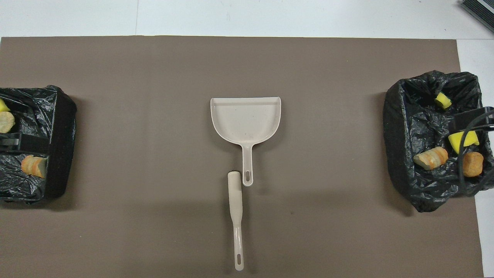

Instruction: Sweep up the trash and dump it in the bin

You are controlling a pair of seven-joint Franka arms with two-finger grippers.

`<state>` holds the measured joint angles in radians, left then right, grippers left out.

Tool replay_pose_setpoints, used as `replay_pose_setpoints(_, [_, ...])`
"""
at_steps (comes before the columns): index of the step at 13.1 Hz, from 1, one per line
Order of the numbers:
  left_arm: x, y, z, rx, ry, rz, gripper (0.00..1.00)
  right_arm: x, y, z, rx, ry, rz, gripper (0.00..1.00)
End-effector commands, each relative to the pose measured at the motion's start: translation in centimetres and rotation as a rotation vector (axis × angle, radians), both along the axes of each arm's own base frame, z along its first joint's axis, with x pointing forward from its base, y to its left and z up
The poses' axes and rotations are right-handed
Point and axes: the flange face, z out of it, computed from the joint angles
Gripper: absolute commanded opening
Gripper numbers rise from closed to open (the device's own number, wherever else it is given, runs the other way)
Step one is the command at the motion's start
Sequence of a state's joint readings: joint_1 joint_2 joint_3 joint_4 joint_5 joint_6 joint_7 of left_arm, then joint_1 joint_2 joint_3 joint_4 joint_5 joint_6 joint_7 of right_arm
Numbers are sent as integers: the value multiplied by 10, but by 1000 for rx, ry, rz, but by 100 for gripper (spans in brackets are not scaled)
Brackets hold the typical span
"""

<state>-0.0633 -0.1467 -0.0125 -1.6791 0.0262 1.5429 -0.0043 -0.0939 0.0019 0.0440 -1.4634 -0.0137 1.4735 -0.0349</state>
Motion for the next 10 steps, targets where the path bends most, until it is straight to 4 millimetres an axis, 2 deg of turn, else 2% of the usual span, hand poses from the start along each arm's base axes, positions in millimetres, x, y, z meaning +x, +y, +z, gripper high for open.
replay_pose_setpoints(1, [2, 1, 3, -17, -14, -9, 100, -6, 1, 1, 18, 6, 5, 100])
replay_pose_setpoints(5, [4, -2, 7, -72, -20, -5, 100, -6, 1, 1, 18, 6, 5, 100])
replay_pose_setpoints(7, [-1, 1, 20, -71, -23, 0, 100, -6, 1, 1, 18, 6, 5, 100])
replay_pose_setpoints(10, [-7, 1, 20, -40, 10, -8, 100, -6, 1, 1, 18, 6, 5, 100])
